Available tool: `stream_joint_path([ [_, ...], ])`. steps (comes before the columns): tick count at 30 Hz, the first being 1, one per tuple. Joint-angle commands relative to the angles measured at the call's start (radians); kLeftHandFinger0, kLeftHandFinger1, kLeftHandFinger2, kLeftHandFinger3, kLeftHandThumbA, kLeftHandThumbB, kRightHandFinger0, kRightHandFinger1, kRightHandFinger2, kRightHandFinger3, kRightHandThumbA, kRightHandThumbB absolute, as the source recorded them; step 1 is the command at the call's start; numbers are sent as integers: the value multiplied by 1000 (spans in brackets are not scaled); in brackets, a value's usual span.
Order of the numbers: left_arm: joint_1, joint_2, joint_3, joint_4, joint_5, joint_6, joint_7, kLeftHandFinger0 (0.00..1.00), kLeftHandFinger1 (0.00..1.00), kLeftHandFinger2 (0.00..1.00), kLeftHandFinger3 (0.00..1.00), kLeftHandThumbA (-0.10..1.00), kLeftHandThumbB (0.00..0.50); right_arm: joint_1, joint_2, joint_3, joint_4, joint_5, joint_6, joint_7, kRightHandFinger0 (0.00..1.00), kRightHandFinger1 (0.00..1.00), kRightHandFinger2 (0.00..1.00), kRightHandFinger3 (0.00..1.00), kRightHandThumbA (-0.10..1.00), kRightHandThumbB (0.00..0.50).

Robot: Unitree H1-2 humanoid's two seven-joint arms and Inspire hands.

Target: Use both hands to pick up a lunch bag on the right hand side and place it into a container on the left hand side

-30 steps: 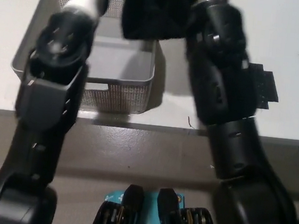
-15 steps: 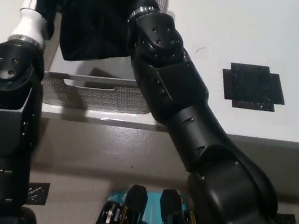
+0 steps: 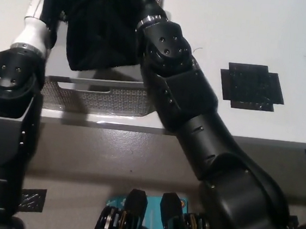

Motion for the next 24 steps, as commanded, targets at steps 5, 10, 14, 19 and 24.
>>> stream_joint_path([
  [5,30,491,-215,-126,60,29,-419,1000,1000,1000,1000,1000,155,121,-282,440,-255,-507,478,130,804,853,897,1000,628,83],
  [10,116,600,-137,-222,-57,22,-451,1000,1000,1000,1000,1000,179,293,-434,400,-444,-443,378,158,966,982,1000,1000,564,75],
  [14,177,642,-104,-349,-118,40,-460,1000,1000,1000,1000,1000,162,392,-477,344,-556,-398,320,124,757,801,872,989,400,73],
  [19,272,682,-81,-484,-200,42,-451,1000,1000,1000,1000,1000,162,503,-518,274,-729,-356,274,106,426,508,683,959,327,51],
  [24,362,700,-60,-574,-209,42,-451,1000,1000,1000,1000,1000,120,625,-560,225,-919,-310,305,145,732,787,919,1000,349,31],
])
